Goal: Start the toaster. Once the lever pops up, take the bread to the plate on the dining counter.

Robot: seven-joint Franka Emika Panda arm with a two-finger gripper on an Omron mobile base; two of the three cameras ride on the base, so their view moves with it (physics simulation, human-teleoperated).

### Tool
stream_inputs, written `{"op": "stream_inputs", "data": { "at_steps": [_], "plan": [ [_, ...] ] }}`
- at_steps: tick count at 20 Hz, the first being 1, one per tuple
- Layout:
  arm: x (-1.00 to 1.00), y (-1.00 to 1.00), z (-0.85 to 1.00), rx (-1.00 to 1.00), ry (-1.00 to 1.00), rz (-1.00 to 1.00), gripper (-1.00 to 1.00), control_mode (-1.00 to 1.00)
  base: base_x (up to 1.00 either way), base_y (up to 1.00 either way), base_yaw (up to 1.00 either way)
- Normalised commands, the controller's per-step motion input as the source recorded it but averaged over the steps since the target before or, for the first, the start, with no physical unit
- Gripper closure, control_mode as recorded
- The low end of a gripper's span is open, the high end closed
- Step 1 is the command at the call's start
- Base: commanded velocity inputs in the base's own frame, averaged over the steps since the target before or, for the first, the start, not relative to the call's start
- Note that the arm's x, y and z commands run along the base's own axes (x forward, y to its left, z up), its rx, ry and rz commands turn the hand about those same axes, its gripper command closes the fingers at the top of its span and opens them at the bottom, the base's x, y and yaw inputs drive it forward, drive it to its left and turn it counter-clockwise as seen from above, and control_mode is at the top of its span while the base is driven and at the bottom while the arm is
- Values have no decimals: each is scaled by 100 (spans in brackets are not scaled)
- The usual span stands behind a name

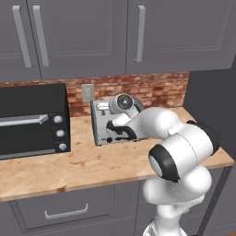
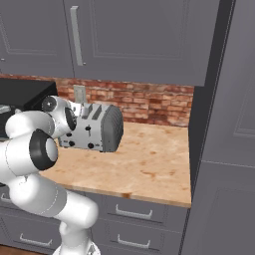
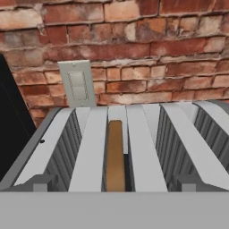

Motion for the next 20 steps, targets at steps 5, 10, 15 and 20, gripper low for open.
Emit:
{"op": "stream_inputs", "data": {
  "at_steps": [5,10,15,20],
  "plan": [
    [0,0,0,0,0,0,-100,-100,0,0,0],
    [0,0,0,0,0,0,-100,-100,0,0,0],
    [0,0,0,0,0,0,-100,-100,0,0,0],
    [0,0,0,0,0,0,-100,-100,0,0,0]
  ]
}}
